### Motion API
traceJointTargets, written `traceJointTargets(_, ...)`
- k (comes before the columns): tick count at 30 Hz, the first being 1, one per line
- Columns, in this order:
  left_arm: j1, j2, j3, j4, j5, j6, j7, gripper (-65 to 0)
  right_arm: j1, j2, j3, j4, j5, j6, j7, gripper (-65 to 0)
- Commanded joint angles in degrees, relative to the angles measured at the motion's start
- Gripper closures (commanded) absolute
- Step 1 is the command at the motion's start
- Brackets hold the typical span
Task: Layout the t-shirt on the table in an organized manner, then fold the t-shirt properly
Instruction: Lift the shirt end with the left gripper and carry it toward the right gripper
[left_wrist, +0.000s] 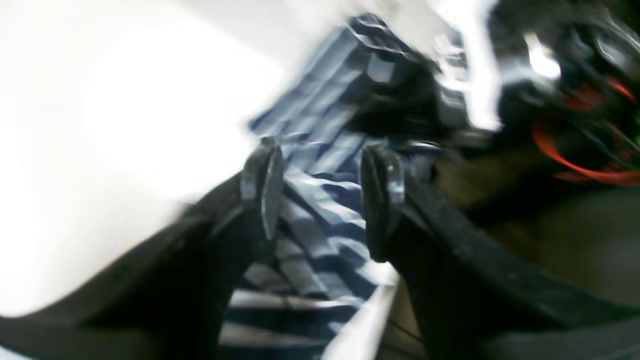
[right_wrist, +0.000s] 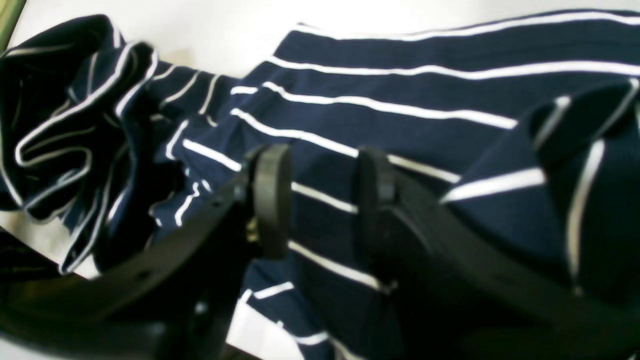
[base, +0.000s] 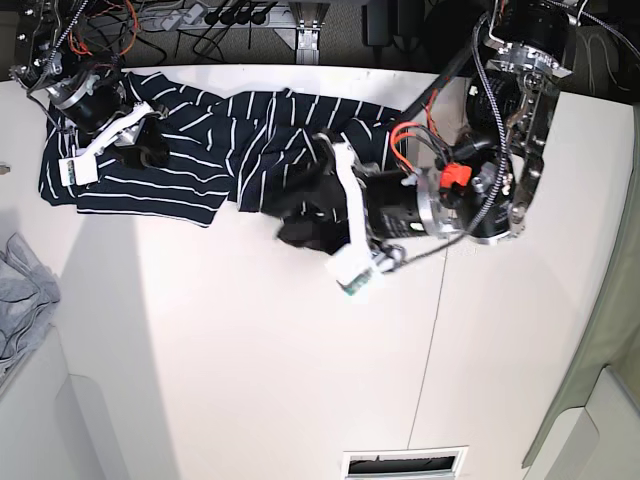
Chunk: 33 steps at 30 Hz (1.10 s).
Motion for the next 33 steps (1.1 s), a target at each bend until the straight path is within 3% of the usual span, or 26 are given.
traceJointTargets(1,-0.6,-0.2,-2.5,0.2,0.0,-0.7,-1.3,-27.1,0.3,0.5,0.2,0.7,0.9,0.2,1.3,-22.1)
traceJointTargets(6,2.1,-0.1,-13.9,-5.4,1.4,-0.7,-4.0,-10.8,0.3,0.5,0.2,0.7,1.0,0.2,1.4,-22.1)
traceJointTargets(8,3.8,-0.1,-15.9,-8.1,1.5,-0.7,-4.1,-8.7,0.5,0.5,0.2,0.7,0.9,0.2,1.7,-22.1)
traceJointTargets(13,9.2,1.0,-16.0,-9.1,0.1,-0.7,-8.5,-8.6,0.9,0.4,0.2,0.7,0.9,0.2,1.7,-22.1)
traceJointTargets(17,11.8,5.5,-13.7,-9.6,7.7,-0.7,-10.4,-8.6,0.9,0.4,0.2,0.7,0.9,0.2,1.7,-22.1)
traceJointTargets(24,9.9,10.5,-8.4,-15.4,14.5,-0.7,-16.5,-8.6,1.1,0.5,0.3,0.8,1.0,0.2,1.5,-22.1)
traceJointTargets(28,7.7,10.9,-6.6,-21.2,15.4,-0.7,-16.8,-8.6,1.8,0.5,2.2,1.3,4.9,0.2,1.2,-22.1)
traceJointTargets(33,5.9,10.9,-6.4,-27.9,15.6,-0.7,-17.1,-8.6,3.9,1.0,9.8,2.2,7.2,0.2,-2.5,-22.2)
